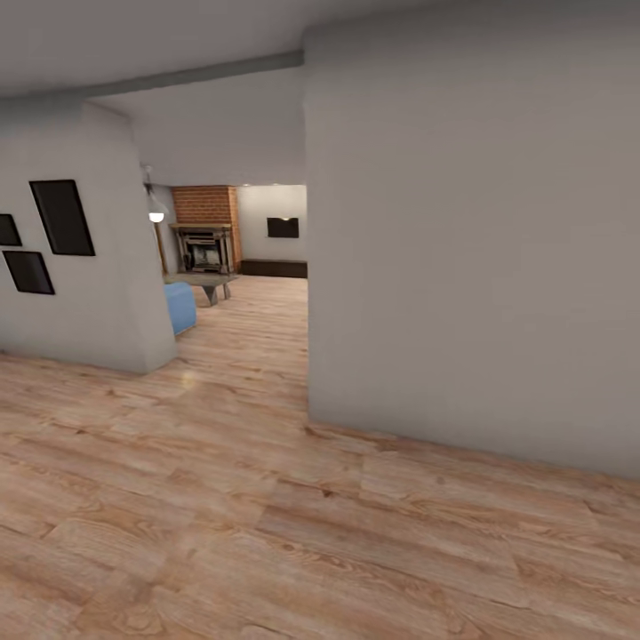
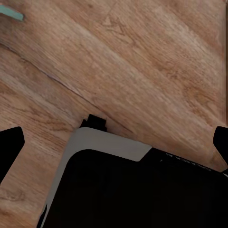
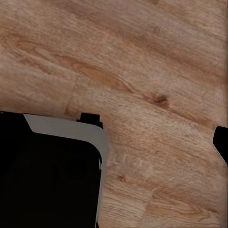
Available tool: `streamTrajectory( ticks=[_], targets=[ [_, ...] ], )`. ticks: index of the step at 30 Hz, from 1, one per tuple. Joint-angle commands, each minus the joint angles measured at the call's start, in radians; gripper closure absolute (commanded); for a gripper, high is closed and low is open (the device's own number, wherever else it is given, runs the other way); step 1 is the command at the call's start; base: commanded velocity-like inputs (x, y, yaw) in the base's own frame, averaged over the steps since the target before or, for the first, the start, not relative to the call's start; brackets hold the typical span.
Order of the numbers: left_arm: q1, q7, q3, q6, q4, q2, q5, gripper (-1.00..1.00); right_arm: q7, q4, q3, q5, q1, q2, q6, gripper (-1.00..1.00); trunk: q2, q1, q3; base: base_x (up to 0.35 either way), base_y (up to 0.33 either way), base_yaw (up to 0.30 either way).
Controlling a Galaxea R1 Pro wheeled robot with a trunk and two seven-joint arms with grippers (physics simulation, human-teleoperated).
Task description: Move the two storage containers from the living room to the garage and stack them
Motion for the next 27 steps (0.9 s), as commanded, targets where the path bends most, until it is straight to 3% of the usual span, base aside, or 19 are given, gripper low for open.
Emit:
streamTrajectory(
  ticks=[1,27],
  targets=[
    [-0.001,0.000,-0.002,-0.001,0.000,0.000,0.006,-1.00,-0.001,0.003,0.009,-0.009,-0.001,0.000,-0.005,-1.00,-0.001,0.001,-0.001,0.322,0.000,0.001],
    [-0.001,0.000,-0.002,-0.001,0.000,0.000,0.006,-1.00,-0.001,0.003,0.004,-0.014,-0.001,0.004,-0.006,-1.00,-0.001,0.001,-0.001,0.322,0.000,0.000]
  ],
)
